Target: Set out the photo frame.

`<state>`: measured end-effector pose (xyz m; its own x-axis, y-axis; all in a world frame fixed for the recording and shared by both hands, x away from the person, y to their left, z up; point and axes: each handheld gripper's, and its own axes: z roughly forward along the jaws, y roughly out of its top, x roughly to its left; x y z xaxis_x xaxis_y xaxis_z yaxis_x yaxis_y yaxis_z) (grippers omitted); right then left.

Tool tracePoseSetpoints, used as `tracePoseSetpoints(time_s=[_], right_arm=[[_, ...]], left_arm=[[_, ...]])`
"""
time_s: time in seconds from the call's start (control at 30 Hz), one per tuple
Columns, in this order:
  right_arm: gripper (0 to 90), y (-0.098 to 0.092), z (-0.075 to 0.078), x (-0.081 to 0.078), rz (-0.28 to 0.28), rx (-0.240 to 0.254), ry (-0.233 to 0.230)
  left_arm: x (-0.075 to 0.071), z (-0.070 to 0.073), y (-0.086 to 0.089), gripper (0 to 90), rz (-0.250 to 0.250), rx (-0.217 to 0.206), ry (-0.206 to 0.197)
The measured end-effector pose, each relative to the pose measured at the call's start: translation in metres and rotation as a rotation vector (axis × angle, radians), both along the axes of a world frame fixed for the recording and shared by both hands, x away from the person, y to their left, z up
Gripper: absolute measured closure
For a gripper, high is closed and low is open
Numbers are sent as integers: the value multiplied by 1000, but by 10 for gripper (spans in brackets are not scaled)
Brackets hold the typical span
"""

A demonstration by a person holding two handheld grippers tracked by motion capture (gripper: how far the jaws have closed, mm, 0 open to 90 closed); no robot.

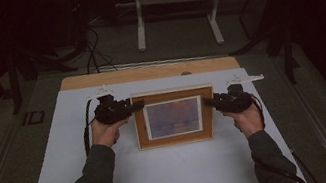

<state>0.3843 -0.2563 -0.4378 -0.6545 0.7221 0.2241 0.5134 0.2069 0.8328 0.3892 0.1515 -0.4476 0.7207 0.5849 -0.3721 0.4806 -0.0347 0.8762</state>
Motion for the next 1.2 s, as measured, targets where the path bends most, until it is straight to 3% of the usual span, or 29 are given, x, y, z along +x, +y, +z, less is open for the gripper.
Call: tracePoseSetpoints(time_s=[0.67,1.2], right_arm=[[618,-1,0,-3,6,0,-4],[536,-7,2,-6,-11,-8,-4]], left_arm=[[1,-1,1,593,-11,-14,7],[-11,8,4,500,37,44,-1]])
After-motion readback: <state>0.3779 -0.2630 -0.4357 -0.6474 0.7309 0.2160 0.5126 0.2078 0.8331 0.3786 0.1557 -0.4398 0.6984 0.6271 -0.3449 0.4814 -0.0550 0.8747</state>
